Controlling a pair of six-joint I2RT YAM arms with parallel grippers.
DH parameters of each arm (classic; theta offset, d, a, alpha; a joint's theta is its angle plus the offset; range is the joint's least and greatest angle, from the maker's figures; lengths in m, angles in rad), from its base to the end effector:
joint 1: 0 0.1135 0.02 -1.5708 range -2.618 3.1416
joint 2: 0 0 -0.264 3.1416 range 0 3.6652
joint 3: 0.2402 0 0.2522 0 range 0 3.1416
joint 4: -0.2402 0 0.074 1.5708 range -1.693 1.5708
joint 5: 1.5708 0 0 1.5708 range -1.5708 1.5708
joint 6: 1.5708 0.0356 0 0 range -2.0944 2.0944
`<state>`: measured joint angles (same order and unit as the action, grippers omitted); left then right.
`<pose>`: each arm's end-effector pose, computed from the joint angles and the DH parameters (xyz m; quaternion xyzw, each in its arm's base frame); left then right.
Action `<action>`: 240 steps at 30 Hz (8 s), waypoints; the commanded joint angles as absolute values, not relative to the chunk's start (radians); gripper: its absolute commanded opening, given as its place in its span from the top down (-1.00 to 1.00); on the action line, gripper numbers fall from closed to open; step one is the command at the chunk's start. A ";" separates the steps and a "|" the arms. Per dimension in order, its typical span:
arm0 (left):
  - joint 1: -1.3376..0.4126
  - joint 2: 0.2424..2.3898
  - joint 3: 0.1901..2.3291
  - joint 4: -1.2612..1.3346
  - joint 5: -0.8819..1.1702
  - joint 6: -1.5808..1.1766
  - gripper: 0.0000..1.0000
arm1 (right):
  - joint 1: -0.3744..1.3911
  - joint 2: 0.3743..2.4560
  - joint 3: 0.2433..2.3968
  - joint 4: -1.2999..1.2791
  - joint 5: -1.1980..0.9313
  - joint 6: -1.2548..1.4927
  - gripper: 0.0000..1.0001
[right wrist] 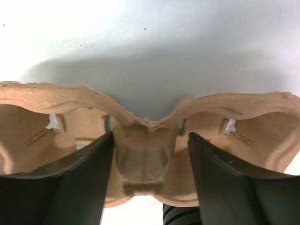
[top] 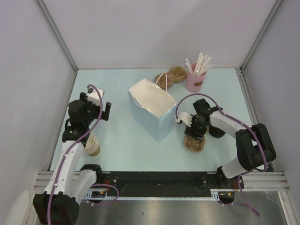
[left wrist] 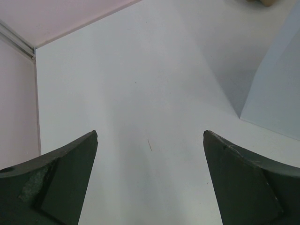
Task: Pack the takeout coffee
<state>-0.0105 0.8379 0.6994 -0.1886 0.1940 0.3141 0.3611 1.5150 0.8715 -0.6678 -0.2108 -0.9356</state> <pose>0.1973 -0.0089 0.3003 0.1864 0.7892 0.0099 0.5850 0.2454 0.1007 0.1729 -0.6063 0.7778 0.0636 0.1530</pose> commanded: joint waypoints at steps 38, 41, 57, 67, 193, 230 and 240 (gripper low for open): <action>-0.023 0.655 1.107 -0.503 0.733 0.562 -0.99 | 0.365 0.822 0.962 -0.331 -0.135 -0.710 0.19; -0.127 0.699 1.149 -0.462 0.700 0.505 -0.99 | 0.348 0.815 0.960 -0.322 -0.124 -0.684 0.19; -0.948 1.092 1.207 -0.414 -0.116 0.695 -0.99 | 0.239 0.821 0.879 -0.291 -0.179 -0.627 0.19; -1.026 1.200 1.242 -0.426 -0.059 0.655 -0.99 | 0.218 0.833 0.856 -0.278 -0.189 -0.627 0.19; -0.520 0.931 1.422 -0.728 -0.079 0.184 -0.58 | 0.204 0.876 0.827 -0.270 -0.212 -0.620 0.14; -0.474 0.998 1.377 -0.676 0.162 0.230 1.00 | 0.203 0.876 0.827 -0.268 -0.202 -0.618 0.14; -0.476 1.066 1.565 -0.693 0.294 0.224 1.00 | 0.203 0.885 0.828 -0.272 -0.209 -0.621 0.14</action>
<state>-0.4816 1.0897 1.4620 -0.7223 0.2161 0.2123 0.2016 0.8852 0.8246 -0.3153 -0.2001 -0.6281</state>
